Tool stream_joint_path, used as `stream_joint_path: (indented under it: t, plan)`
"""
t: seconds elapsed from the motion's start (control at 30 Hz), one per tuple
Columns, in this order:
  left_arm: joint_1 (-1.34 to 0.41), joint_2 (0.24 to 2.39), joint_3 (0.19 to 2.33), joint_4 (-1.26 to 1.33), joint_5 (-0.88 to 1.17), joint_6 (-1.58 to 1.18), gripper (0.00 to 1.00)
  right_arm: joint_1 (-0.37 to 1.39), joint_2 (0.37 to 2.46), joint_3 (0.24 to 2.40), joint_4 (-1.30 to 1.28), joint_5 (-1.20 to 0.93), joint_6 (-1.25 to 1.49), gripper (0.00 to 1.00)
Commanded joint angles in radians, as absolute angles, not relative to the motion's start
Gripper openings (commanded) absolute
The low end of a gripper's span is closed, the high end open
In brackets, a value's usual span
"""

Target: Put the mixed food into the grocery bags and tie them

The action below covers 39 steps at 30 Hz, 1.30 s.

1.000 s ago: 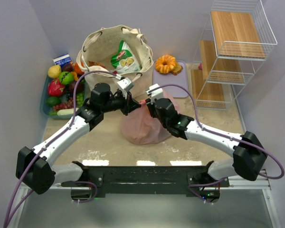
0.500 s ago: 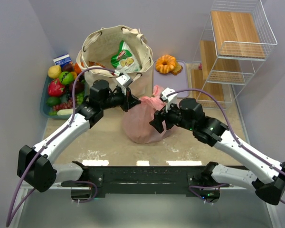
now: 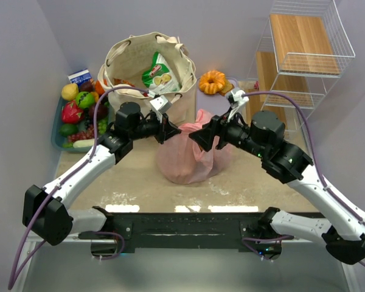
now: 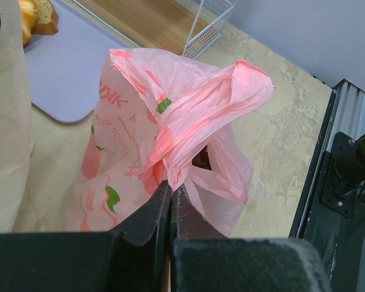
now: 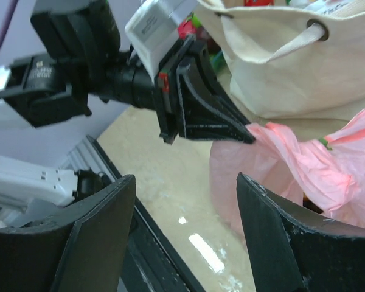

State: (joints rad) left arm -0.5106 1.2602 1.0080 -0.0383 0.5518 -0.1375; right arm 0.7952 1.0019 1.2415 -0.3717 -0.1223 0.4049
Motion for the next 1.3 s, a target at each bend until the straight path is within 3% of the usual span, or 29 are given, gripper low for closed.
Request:
stream_joint_path:
  t: [0.0,0.43,1.27]
  plan:
    - [-0.505,1.256,1.017,0.009,0.584,-0.115,0.0,0.744,1.066,1.301,-0.344,-0.032,0.48,0.68]
    - [-0.512,1.241,0.996,0.018,0.591,-0.106,0.0,0.696,1.256,1.31,-0.334,-0.014,0.603,0.69]
    - [-0.523,1.235,0.971,0.058,0.615,-0.12,0.0,0.696,1.17,1.022,-0.115,-0.002,0.848,0.7]
